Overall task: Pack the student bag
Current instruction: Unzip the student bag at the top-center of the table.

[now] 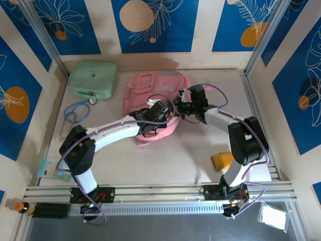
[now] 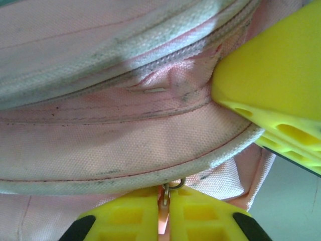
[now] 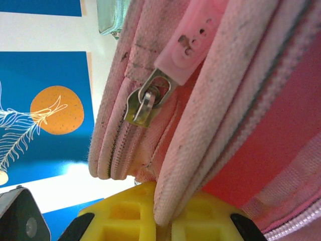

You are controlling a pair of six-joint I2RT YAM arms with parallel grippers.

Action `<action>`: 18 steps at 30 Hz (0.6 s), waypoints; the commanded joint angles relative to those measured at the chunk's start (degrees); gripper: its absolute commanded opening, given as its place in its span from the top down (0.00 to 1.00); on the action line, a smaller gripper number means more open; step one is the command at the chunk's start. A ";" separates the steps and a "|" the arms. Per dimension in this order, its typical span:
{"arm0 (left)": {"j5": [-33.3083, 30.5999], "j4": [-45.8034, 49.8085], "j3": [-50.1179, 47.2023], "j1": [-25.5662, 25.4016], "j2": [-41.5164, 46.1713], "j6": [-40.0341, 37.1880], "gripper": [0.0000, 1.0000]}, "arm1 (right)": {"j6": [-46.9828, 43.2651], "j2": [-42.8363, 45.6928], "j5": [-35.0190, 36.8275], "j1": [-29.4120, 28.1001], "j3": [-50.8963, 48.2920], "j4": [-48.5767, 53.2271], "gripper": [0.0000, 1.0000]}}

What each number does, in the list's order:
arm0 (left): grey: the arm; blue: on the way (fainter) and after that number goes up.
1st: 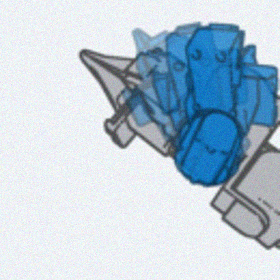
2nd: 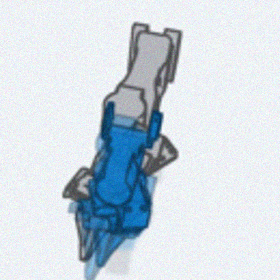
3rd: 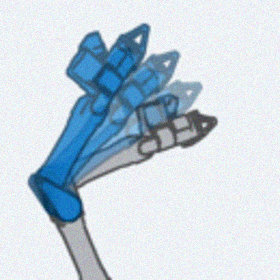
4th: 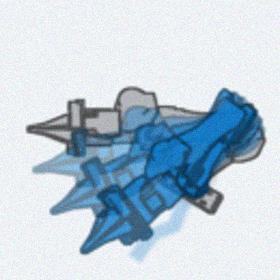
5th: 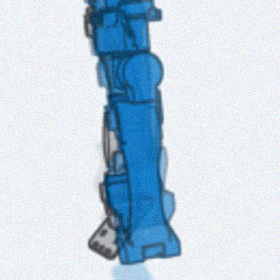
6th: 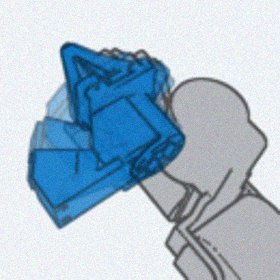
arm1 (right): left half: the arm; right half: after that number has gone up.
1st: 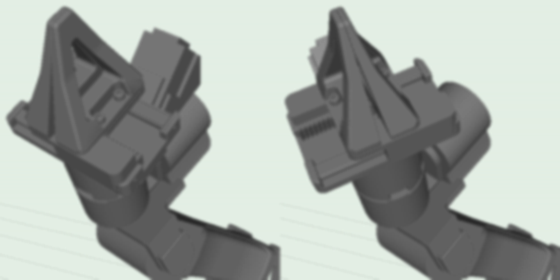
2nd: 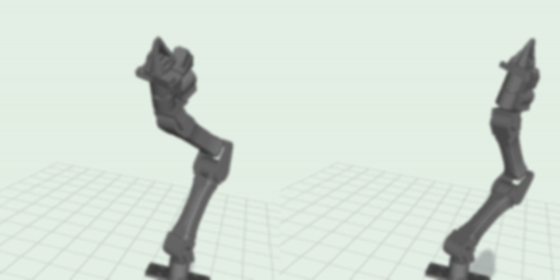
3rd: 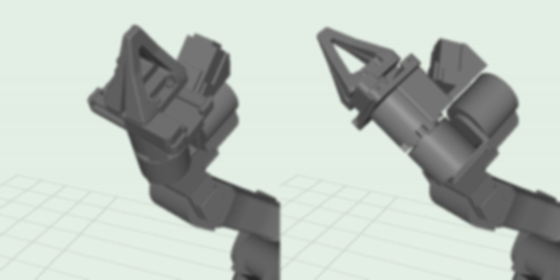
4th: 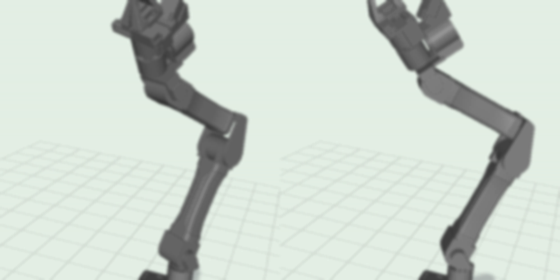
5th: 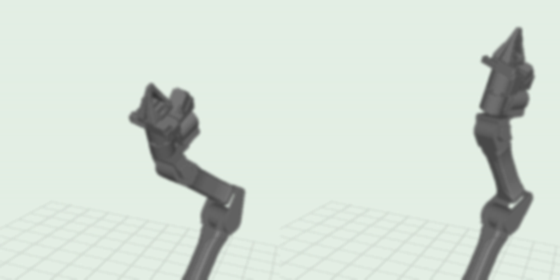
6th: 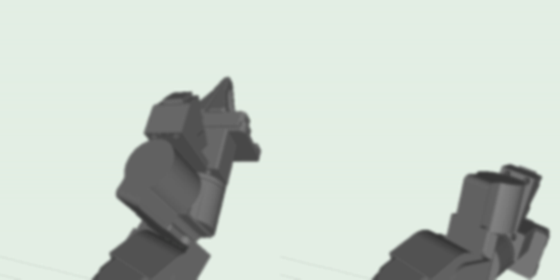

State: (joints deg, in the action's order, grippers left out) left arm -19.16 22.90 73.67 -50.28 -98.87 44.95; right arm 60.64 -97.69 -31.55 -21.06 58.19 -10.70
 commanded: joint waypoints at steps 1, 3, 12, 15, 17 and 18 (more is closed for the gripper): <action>-1.01 1.97 1.29 -0.34 -1.39 -0.03 0.88 | -0.88 0.83 -2.82 -0.59 2.45 -2.05 0.94; -0.82 2.31 1.64 -0.35 -1.88 -0.28 0.85 | -0.88 0.71 -2.95 -0.65 2.55 -2.06 0.93; -1.54 4.52 2.41 -0.33 -2.38 -1.06 1.00 | -0.90 1.34 -1.70 0.05 1.69 -1.55 0.94; -2.88 4.62 0.73 0.37 0.00 -2.76 1.00 | -1.05 2.27 -0.24 1.33 0.19 -1.39 0.95; -2.52 3.41 -1.57 1.33 2.01 -4.27 1.00 | -1.55 2.92 0.26 2.42 -0.72 -1.09 0.95; -1.80 2.35 -3.16 2.02 3.31 -5.07 1.00 | -1.89 3.26 0.47 3.04 -1.18 -0.86 0.95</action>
State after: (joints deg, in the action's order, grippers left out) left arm -19.53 23.38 73.36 -49.76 -99.33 42.41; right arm 60.45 -97.43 -31.11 -19.88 57.69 -10.04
